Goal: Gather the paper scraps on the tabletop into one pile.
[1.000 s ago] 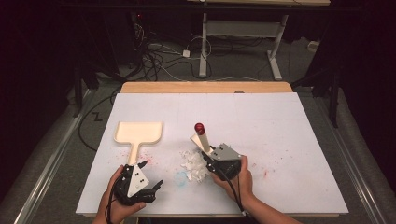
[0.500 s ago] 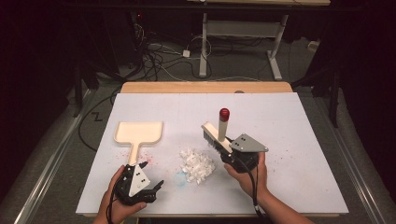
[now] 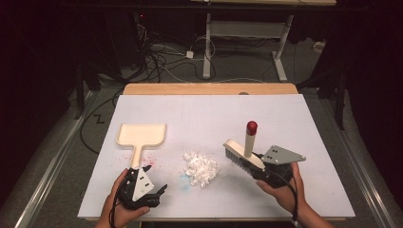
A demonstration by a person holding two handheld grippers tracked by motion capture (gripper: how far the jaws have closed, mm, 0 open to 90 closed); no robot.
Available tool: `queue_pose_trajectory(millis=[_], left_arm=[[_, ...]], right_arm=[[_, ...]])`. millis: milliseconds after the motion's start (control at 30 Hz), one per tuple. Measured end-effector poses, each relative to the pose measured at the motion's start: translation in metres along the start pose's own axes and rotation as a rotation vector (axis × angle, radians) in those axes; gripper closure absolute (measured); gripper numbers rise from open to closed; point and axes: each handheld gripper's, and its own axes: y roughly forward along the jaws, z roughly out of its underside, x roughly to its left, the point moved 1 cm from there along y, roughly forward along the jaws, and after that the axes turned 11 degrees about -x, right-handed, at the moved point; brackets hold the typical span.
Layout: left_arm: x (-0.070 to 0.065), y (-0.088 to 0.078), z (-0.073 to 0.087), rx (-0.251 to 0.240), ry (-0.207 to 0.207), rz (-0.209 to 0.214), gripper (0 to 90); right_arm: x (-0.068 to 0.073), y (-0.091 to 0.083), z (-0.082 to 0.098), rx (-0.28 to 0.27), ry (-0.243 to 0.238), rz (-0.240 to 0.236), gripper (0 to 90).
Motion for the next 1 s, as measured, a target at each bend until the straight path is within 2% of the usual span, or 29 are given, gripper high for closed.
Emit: queue_pose_trajectory(millis=[200, 367, 500, 567, 600, 667, 733, 833, 900, 1000], left_arm=[[0.0, 0.0, 0.0, -0.001, -0.001, -0.003, 18.9], [0.0, -0.001, -0.001, -0.003, -0.001, -0.007, 19.0], [0.001, -0.001, 0.0, -0.001, -0.003, -0.008, 19.0], [0.001, -0.001, 0.0, 0.0, -0.003, -0.008, 19.0], [0.001, -0.001, 0.0, 0.0, -0.003, -0.007, 19.0], [0.001, 0.0, -0.001, 0.001, -0.004, -0.004, 19.0], [0.0, 0.001, -0.001, 0.005, -0.002, -0.005, 18.9], [-0.001, 0.001, -0.002, 0.008, 0.002, 0.001, 18.9], [-0.001, 0.003, -0.001, 0.013, -0.001, 0.003, 18.9], [-0.001, 0.006, 0.0, 0.019, -0.005, 0.007, 19.0]], right_arm=[[-0.01, -0.031, 0.01, 0.035, -0.016, -0.027, 67.7], [-0.018, -0.048, 0.014, 0.05, 0.001, -0.041, 67.7], [-0.023, -0.062, 0.015, 0.074, 0.025, -0.081, 67.7], [-0.027, -0.068, 0.015, 0.12, 0.049, -0.13, 67.7], [-0.027, -0.068, 0.015, 0.12, 0.049, -0.13, 67.7], [-0.031, -0.066, 0.016, 0.154, 0.078, -0.162, 67.7], [-0.038, -0.058, 0.02, 0.207, 0.09, -0.163, 67.7], [-0.051, -0.044, 0.026, 0.261, 0.121, -0.137, 67.6], [-0.059, -0.036, 0.028, 0.271, 0.124, -0.084, 67.7], [-0.072, -0.024, 0.026, 0.305, 0.151, -0.121, 67.5]])
